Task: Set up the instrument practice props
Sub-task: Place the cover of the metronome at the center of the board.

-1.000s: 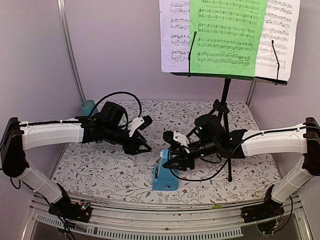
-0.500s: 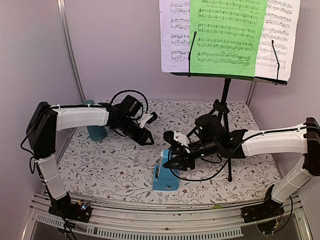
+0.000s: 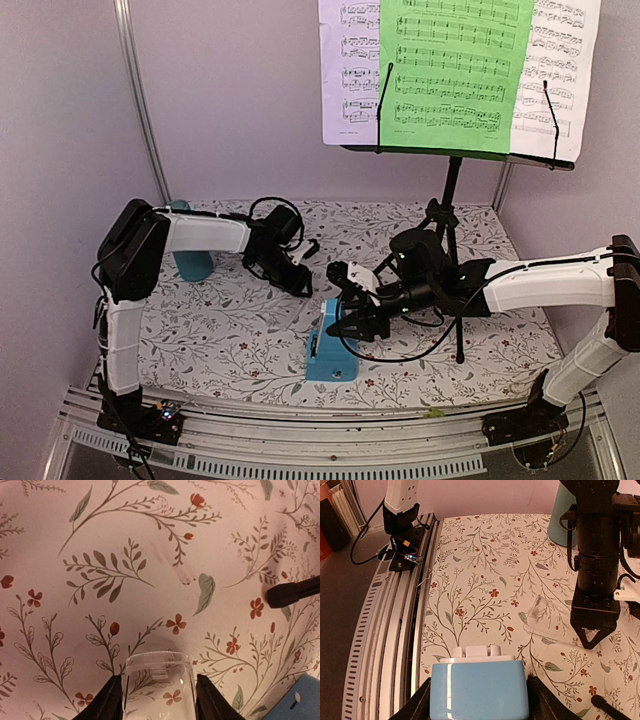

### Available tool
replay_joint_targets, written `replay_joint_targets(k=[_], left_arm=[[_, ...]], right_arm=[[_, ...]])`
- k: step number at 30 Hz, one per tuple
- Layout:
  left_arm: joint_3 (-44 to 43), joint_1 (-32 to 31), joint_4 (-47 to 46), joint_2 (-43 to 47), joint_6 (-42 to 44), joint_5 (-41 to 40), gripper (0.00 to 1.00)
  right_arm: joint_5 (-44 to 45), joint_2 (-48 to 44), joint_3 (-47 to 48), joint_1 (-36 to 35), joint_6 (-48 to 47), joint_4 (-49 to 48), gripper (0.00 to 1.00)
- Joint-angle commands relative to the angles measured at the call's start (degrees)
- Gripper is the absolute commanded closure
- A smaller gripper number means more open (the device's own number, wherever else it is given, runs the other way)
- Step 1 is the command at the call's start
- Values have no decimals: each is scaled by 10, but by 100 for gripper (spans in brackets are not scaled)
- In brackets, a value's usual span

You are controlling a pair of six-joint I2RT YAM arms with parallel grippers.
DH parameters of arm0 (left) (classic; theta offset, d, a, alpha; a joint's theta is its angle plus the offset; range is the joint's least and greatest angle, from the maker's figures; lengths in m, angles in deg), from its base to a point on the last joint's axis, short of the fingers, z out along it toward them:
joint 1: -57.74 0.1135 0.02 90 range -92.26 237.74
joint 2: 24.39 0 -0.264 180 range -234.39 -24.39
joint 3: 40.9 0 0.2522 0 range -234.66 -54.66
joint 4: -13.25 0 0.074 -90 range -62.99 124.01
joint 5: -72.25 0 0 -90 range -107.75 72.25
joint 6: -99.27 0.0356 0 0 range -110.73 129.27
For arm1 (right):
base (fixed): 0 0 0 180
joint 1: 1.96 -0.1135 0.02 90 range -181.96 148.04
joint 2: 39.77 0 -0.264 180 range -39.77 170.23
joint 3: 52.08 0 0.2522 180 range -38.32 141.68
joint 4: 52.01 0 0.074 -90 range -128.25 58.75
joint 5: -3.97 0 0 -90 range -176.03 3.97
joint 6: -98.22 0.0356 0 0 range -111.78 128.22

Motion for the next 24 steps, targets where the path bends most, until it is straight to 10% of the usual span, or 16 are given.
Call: replay_joint_targets(k=[1, 24], left_arm=[[-9, 7, -24, -27, -23, -11, 52], [162, 2, -230, 208, 52, -2, 29]], right_arm=[[41, 26, -19, 10, -24, 91, 100], [39, 31, -5, 10, -33, 111, 100]])
